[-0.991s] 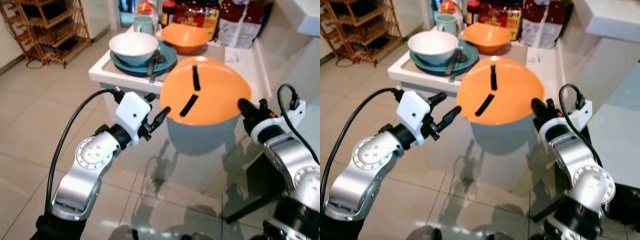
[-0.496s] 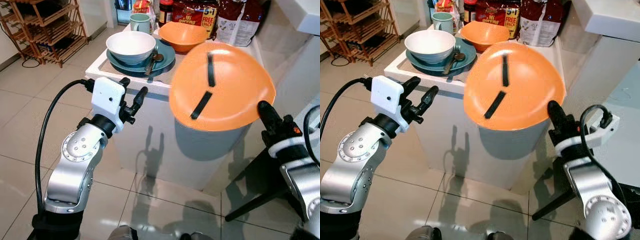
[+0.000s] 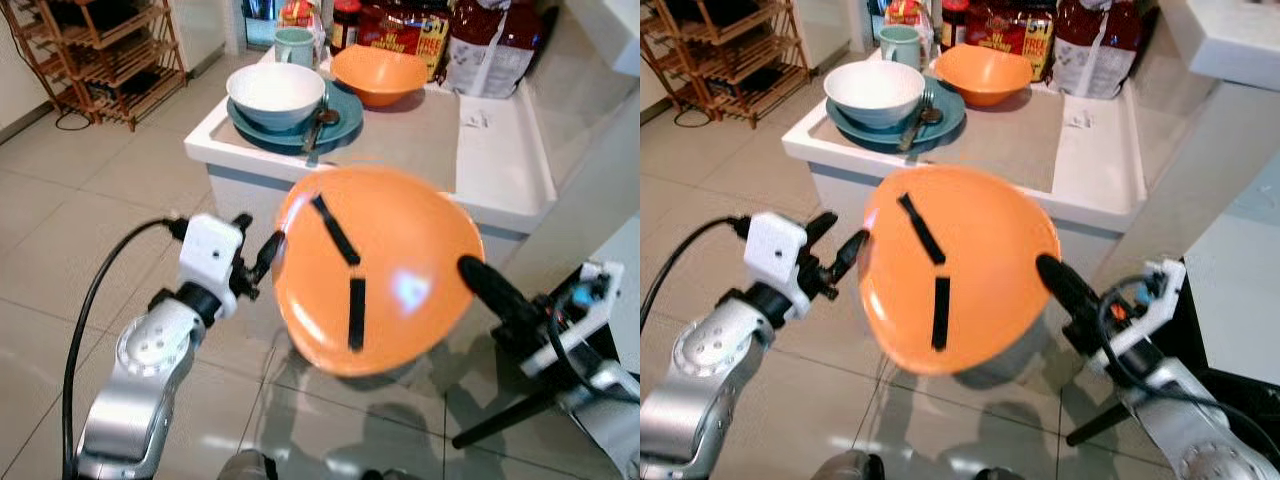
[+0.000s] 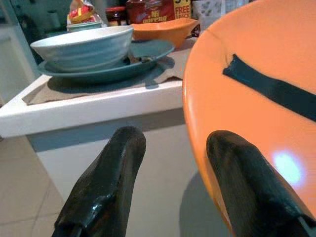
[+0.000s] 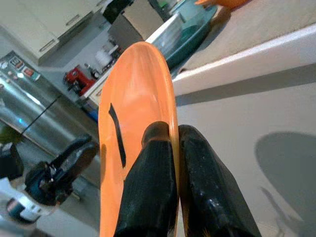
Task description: Setting the table
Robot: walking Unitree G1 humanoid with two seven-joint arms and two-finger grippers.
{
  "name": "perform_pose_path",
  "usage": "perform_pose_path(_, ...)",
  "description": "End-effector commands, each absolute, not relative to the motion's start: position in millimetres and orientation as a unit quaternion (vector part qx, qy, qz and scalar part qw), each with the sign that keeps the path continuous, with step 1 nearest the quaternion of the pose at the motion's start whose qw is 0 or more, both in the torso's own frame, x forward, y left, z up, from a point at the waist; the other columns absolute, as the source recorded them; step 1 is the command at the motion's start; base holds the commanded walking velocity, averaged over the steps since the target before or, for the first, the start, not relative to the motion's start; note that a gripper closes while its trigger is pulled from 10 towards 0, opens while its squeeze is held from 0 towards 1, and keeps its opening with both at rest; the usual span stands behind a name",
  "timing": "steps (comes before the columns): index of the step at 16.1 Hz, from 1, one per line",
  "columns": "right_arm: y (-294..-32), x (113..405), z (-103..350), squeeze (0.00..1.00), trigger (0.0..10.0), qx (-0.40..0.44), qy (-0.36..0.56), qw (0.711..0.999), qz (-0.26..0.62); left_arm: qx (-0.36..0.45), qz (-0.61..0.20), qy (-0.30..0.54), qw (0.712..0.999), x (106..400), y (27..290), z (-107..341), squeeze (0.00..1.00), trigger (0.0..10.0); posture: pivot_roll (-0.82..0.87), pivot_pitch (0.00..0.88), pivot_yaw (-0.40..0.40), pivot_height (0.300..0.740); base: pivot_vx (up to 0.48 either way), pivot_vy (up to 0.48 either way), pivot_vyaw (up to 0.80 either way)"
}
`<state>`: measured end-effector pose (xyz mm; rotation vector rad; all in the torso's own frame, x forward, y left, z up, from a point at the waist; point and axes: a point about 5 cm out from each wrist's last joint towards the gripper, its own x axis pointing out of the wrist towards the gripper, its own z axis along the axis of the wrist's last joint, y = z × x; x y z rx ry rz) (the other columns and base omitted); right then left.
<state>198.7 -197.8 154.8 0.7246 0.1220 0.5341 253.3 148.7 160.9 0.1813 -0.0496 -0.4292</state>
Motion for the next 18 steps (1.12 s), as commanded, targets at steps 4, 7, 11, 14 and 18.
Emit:
perform_pose_path(4, -211, 188, 162, 0.00, 10.0, 0.331, 0.030, 0.902, 0.275, 0.099, -0.225, -0.041, 0.968, 245, 153, 162, 0.00, 10.0, 0.05, 0.049, -0.033, 0.740, 0.000, -0.360, 0.00)
perform_pose_path(7, -215, 193, 166, 0.00, 10.0, 0.337, 0.015, 0.901, 0.272, 0.100, -0.227, -0.048, 0.968, 246, 152, 165, 0.00, 10.0, 0.05, 0.054, -0.039, 0.740, 0.000, -0.480, 0.00)
perform_pose_path(11, -208, 193, 168, 0.00, 10.0, 0.365, 0.009, 0.888, 0.280, 0.099, -0.227, -0.060, 0.967, 247, 147, 171, 0.00, 10.0, 0.05, 0.056, -0.038, 0.740, 0.000, -0.480, 0.00)
perform_pose_path(14, -214, 195, 169, 0.00, 10.0, 0.389, -0.003, 0.886, 0.253, 0.095, -0.229, -0.072, 0.966, 253, 141, 177, 0.00, 10.0, 0.05, 0.062, -0.036, 0.740, 0.000, -0.480, 0.00)
perform_pose_path(18, -210, 198, 169, 0.00, 10.0, 0.428, -0.034, 0.879, 0.209, 0.081, -0.239, -0.078, 0.964, 259, 130, 179, 0.00, 10.0, 0.03, 0.056, -0.007, 0.740, 0.000, -0.480, 0.00)
